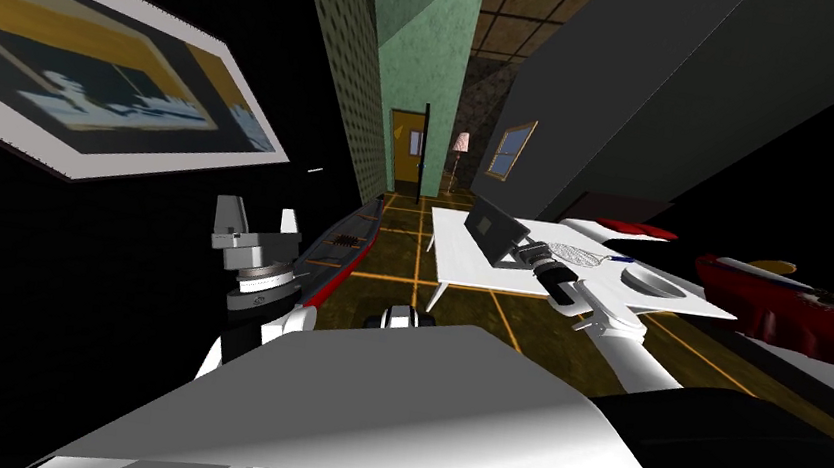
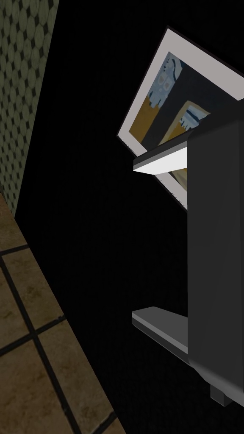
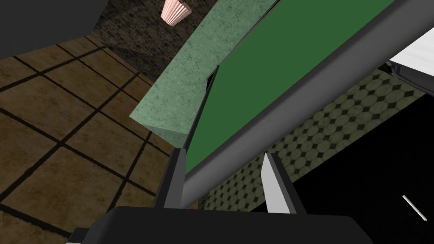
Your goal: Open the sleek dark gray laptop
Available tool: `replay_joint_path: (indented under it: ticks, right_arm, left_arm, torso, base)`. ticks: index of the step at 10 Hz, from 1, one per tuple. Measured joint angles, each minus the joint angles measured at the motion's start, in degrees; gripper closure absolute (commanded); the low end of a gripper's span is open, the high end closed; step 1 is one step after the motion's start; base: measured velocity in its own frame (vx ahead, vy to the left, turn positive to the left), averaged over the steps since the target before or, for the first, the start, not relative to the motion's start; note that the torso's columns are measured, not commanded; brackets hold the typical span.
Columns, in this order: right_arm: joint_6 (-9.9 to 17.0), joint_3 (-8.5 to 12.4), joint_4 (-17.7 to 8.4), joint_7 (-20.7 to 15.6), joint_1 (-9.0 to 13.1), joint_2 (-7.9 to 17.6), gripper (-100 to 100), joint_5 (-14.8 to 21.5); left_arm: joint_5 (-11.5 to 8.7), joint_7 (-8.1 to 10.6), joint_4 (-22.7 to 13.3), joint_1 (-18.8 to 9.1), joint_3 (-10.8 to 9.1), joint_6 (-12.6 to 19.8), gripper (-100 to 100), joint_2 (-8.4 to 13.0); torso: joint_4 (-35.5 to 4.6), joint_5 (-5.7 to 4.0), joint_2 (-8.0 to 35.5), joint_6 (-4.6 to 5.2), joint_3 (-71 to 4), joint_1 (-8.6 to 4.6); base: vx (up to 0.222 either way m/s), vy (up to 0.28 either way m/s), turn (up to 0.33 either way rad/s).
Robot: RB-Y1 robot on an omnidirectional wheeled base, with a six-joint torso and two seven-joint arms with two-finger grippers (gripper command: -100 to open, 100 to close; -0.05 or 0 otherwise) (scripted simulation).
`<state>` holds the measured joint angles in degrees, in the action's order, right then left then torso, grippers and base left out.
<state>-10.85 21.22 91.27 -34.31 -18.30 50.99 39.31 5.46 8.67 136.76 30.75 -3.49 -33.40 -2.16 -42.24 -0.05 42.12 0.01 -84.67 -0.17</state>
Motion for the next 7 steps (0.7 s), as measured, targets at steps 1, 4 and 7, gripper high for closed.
replay_joint_path:
  ticks: [1, 4, 7]
  right_arm:
    - [-0.03, -0.13, -0.52, 1.33, 0.13, 0.33, 100, -1.1]
    - [-0.75, -0.76, -2.49, 3.38, 1.38, -0.84, 100, -3.15]
    - [-1.78, -1.75, -5.17, 6.76, 3.57, -3.02, 100, -6.54]
  left_arm:
    - [0.0, 0.0, 0.0, 0.0, 0.0, 0.0, 0, 0.0]
    - [0.0, 0.0, 0.0, 0.0, 0.0, 0.0, 0, 0.0]
    - [0.0, 0.0, 0.0, 0.0, 0.0, 0.0, 0, 0.0]
  torso:
    - [0.0, 0.0, -0.01, -0.04, -0.01, 0.02]
    - [0.04, -0.07, -0.03, -0.06, -0.02, -0.13]
    - [0.25, -0.37, -0.24, 0.23, -0.11, -0.54]
  base:
    - [-0.017, -0.034, -0.001]
    - [-0.04, -0.105, 0.056]
    - [-0.042, -0.117, 0.052]
